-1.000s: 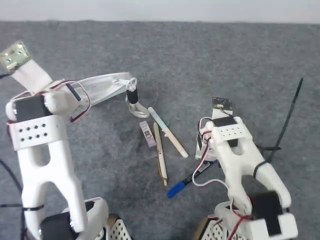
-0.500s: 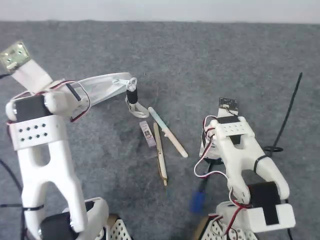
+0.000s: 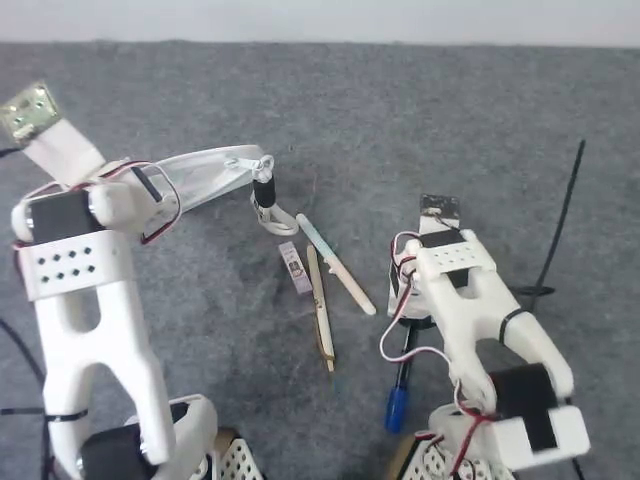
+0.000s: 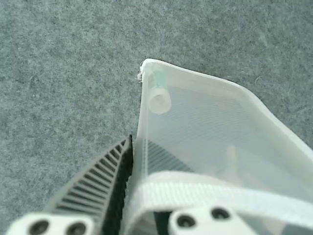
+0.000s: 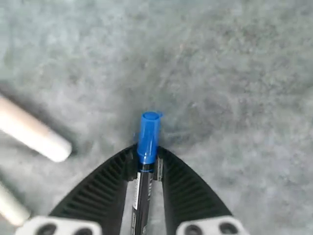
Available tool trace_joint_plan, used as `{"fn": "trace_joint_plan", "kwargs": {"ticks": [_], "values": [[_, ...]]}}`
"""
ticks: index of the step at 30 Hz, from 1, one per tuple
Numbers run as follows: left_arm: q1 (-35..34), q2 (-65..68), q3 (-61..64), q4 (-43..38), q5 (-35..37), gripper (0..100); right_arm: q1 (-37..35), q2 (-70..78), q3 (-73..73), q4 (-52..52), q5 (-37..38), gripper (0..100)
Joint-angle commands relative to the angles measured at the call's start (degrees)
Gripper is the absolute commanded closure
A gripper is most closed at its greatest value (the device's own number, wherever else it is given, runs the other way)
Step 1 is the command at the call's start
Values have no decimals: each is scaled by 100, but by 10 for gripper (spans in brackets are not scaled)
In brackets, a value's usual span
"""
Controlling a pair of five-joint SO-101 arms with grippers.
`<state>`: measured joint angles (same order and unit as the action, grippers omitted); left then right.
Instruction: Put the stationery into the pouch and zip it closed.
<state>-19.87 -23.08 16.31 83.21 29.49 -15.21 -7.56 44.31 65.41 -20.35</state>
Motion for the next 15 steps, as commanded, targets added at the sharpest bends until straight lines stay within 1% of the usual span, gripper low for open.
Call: {"fn": "trace_joint_plan", "kwargs": {"ticks": [1, 4, 9, 15], "values": [[-79, 97, 101, -105, 26, 988, -101, -936, -343, 505, -18, 992], [-79, 97, 101, -105, 26, 988, -101, -1552, -264, 690, -18, 992], [-79, 97, 101, -105, 26, 988, -101, -2369, 35, 708, -18, 992], [-79, 97, 101, -105, 26, 988, -101, -3002, 141, 716, -18, 992]]}}
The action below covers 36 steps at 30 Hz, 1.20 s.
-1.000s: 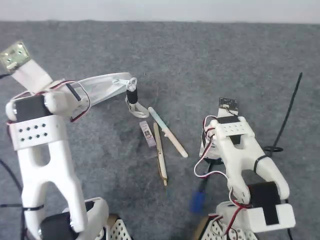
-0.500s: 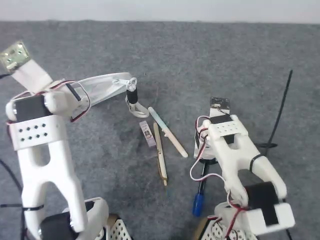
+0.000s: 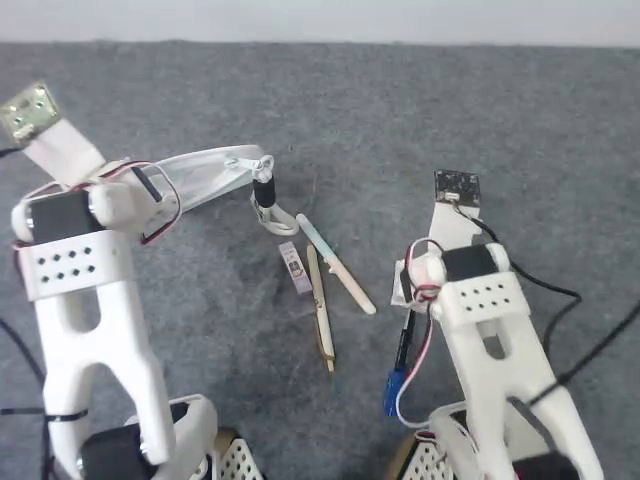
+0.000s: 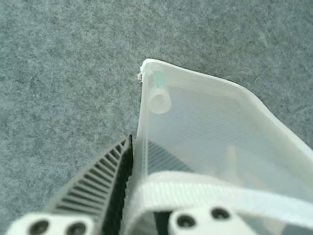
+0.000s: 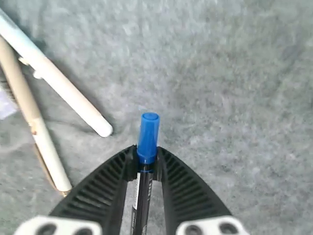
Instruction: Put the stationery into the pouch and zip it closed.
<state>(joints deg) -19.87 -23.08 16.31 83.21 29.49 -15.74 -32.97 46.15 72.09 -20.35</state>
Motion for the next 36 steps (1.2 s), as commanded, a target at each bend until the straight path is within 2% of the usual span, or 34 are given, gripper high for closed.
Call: {"fn": "trace_joint_plan", "kwargs": {"ticks": [1, 4, 12, 25, 36], "values": [[-79, 97, 101, -105, 26, 988, -48, -549, -70, 48, -26, 992], [-79, 97, 101, -105, 26, 988, -145, -831, -88, -4, -44, 992], [-79, 97, 101, -105, 26, 988, -1007, -1851, -176, -154, -44, 992], [-79, 97, 101, -105, 26, 988, -2290, -3037, -176, -1007, -9, 992], [-79, 97, 101, -105, 26, 988, -2431, -3099, -466, -2097, 211, 993]]}}
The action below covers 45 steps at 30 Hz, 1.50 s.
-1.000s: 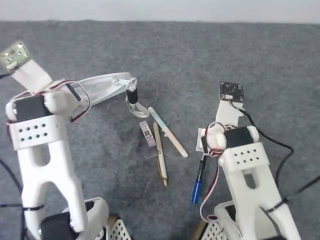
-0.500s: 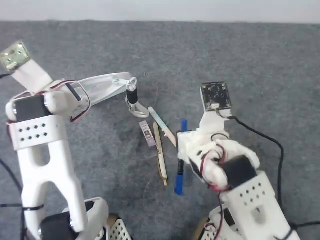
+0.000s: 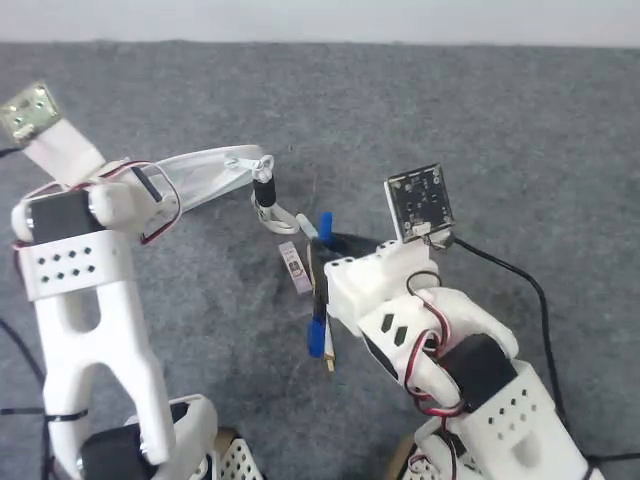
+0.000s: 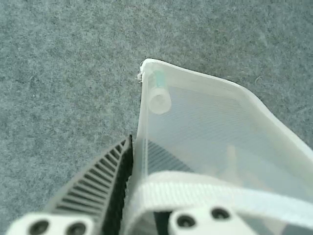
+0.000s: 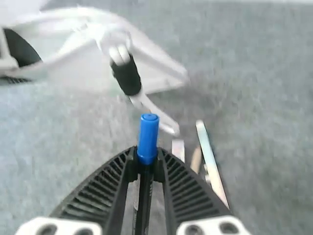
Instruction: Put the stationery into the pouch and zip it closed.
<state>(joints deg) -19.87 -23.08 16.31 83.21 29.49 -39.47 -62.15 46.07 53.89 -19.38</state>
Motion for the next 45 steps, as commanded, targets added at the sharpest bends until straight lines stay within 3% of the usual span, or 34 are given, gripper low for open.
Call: {"fn": "trace_joint_plan", "kwargs": {"ticks": [1, 6, 12, 16, 28, 37, 45], "values": [[-79, 97, 101, -105, 26, 988, -57, -171, -571, -321, 123, 993], [-79, 97, 101, -105, 26, 988, -57, -136, -1055, -629, 132, 993], [-79, 97, 101, -105, 26, 988, -57, -136, -1125, -1771, 167, 993], [-79, 97, 101, -105, 26, 988, -136, -127, -1099, -2422, 703, 993], [-79, 97, 101, -114, 26, 988, -435, -127, -1011, -3336, 835, 993], [-79, 97, 92, -114, 26, 988, -426, -145, 220, -5560, 879, 993], [-79, 97, 92, -114, 26, 988, -426, -127, 703, -6730, 870, 993]]}}
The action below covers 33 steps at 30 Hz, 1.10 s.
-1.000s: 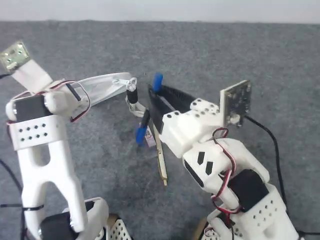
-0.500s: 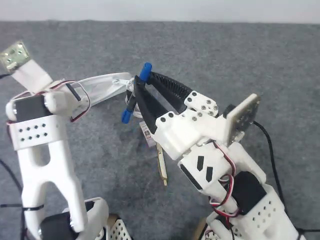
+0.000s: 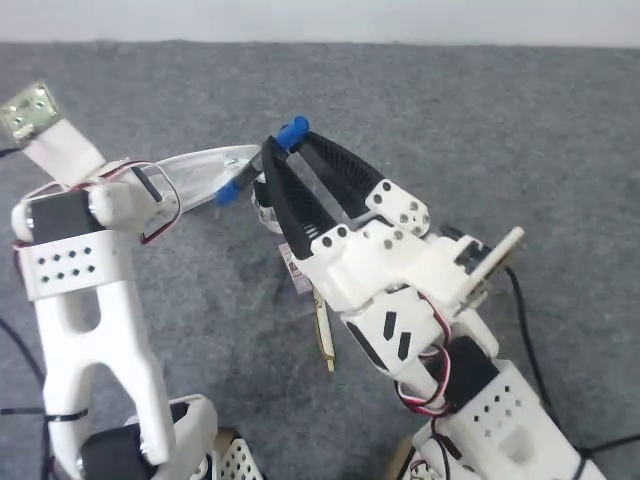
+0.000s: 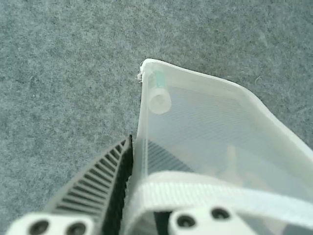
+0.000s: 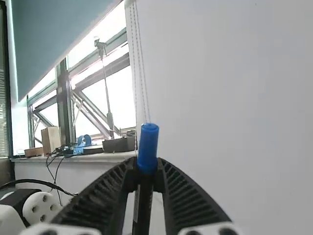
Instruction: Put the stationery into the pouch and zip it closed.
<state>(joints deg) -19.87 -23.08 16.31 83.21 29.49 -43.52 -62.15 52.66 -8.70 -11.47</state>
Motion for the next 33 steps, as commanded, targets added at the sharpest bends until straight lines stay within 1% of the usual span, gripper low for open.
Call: {"fn": "trace_joint_plan", "kwargs": {"ticks": [1, 6, 9, 13, 17, 25, 27, 29, 33], "values": [[-79, 97, 92, -114, 26, 988, -22, -127, 132, -646, 79, 993], [-79, 97, 92, -114, 26, 988, -22, 189, 246, -1174, 105, 993], [-79, 97, 92, -114, 26, 988, -22, 690, 211, -1587, 466, 993], [-79, 97, 101, -114, 26, 988, -48, 1437, 211, -2492, 967, 993], [-79, 97, 101, -114, 26, 988, -57, 2097, 211, -2853, 1240, 993], [-79, 97, 101, -114, 26, 988, -57, 2519, 246, -2747, 1284, 993], [-79, 97, 101, -114, 26, 988, -57, 2501, 237, -2413, 1327, 993], [-79, 97, 101, -114, 26, 988, -163, 2501, 220, -1974, 1670, 993], [-79, 97, 101, -114, 26, 988, -637, 2563, 220, -1279, 2505, 993]]}}
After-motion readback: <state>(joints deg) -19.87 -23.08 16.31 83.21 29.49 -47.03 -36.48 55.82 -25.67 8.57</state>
